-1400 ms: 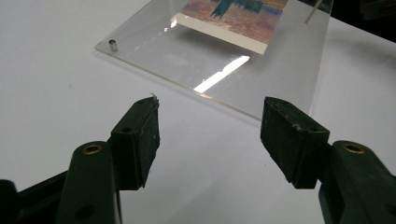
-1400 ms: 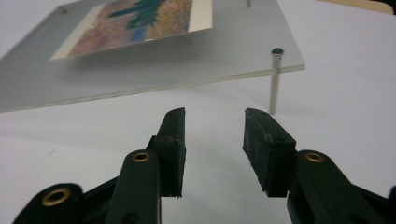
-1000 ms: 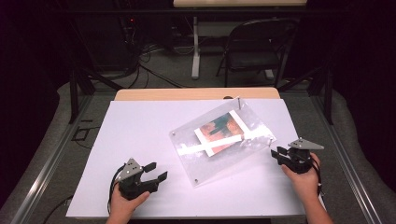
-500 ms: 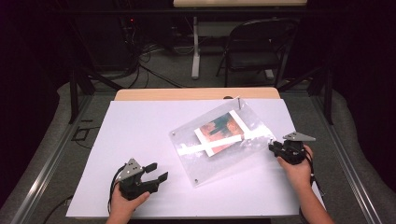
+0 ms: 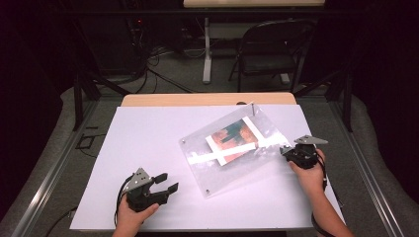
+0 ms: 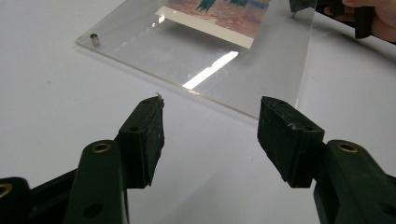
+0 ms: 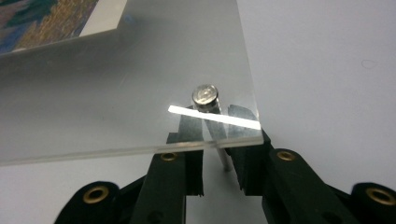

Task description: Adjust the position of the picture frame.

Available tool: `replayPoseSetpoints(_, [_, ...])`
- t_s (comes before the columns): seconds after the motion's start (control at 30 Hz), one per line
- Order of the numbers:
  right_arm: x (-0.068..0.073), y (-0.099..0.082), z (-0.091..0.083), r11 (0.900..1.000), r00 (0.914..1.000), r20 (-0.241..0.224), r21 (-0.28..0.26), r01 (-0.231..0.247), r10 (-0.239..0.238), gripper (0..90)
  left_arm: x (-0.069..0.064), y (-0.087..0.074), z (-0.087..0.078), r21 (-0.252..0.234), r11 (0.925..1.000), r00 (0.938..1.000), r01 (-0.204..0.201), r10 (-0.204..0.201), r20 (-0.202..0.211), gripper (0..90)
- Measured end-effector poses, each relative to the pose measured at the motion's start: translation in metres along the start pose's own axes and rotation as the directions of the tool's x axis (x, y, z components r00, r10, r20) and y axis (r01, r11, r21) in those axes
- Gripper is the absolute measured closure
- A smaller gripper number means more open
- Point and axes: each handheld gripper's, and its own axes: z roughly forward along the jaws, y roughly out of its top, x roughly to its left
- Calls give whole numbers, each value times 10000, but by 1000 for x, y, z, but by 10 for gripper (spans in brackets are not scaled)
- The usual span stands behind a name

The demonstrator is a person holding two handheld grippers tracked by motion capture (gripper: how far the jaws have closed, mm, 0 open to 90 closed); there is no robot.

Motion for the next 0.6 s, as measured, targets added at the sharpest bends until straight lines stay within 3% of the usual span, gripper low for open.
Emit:
replayPoseSetpoints(0.13, [-2, 0, 2, 9999, 9998, -146, -44, -134, 133, 785, -2, 1, 0, -10, 9998, 9998, -177, 177, 81, 411])
replayPoseSetpoints(0.4, [3, 0, -2, 10000, 10000, 29, -71, 23, -22, 804, -3, 1, 0, 95, 10000, 9995, -3, 0, 305, 443])
replayPoseSetpoints(0.6, [11, -1, -12, 9991, 9993, -229, 326, 289, -281, 807, -3, 1, 0, 103, 9999, 9994, 31, -34, 331, 452])
